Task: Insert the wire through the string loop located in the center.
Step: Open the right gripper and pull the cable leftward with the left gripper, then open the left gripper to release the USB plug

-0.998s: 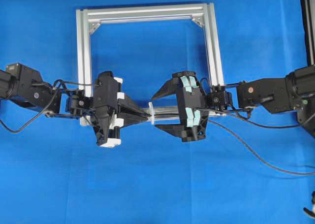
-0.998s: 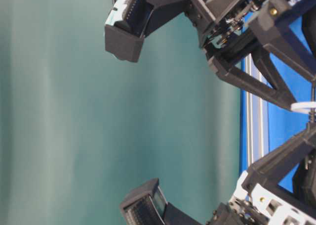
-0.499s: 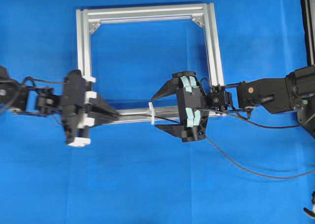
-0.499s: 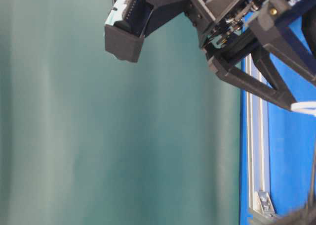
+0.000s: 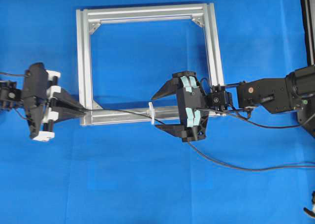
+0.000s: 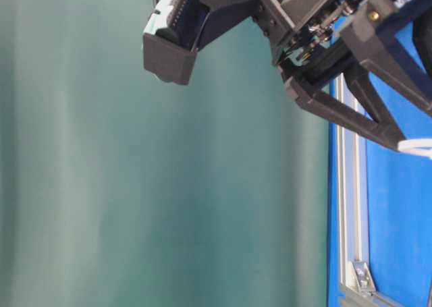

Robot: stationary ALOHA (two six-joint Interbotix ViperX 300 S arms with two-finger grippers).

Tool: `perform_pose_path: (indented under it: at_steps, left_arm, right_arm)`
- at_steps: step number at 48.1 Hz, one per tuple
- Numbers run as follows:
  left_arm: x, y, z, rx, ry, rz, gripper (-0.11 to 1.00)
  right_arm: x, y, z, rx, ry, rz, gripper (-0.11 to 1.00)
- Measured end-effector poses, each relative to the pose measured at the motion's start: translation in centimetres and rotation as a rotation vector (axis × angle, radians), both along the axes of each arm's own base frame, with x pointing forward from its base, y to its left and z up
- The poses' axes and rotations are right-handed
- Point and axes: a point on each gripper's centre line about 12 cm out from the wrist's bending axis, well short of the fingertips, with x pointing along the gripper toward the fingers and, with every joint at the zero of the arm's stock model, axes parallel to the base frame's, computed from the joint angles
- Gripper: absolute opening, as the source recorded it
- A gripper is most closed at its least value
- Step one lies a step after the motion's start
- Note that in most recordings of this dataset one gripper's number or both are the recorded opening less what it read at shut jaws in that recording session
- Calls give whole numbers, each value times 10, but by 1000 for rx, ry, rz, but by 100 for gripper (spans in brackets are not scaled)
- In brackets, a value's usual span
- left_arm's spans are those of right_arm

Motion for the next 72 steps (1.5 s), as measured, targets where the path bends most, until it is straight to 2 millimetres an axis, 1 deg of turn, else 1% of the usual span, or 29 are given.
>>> perform_pose_path:
  at_steps: [5, 13, 23, 44, 45, 47, 52, 54, 56, 59, 62, 72]
  left_arm:
    - [-14, 2, 1, -6, -6, 1, 9]
    - [-25, 2, 7, -14, -30, -4, 9]
    - [-26, 1, 5, -9, -5, -9, 9]
    - [-23, 2, 5, -9, -4, -5, 9]
    - [-23, 2, 5, -9, -4, -5, 11]
    - [-23, 2, 5, -12, -4, -4, 19]
    - [-23, 2, 5, -15, -3, -2, 50]
    - [-23, 2, 5, -13, -4, -2, 65]
    - [-23, 2, 5, -12, -4, -2, 76]
    - [-23, 2, 5, -11, -4, -3, 88]
    - [-23, 2, 5, -11, -2, -2, 92]
    - [-23, 3, 5, -11, -2, 0, 92]
  right_arm:
    - [0, -1, 0, 0, 0, -1, 96]
    - [0, 0, 0, 1, 0, -1, 96]
    - [0, 0, 0, 1, 0, -1, 96]
    - [0, 1, 0, 1, 0, 1, 96]
    - [0, 1, 0, 1, 0, 1, 96]
    - [0, 0, 0, 1, -1, -1, 96]
    - [0, 0, 0, 1, 0, -1, 96]
    - [0, 0, 0, 1, 0, -1, 96]
    - [0, 0, 0, 1, 0, -1, 96]
    - [0, 0, 0, 0, 0, 0, 96]
    - [0, 1, 0, 1, 0, 1, 96]
    - [0, 1, 0, 1, -1, 1, 96]
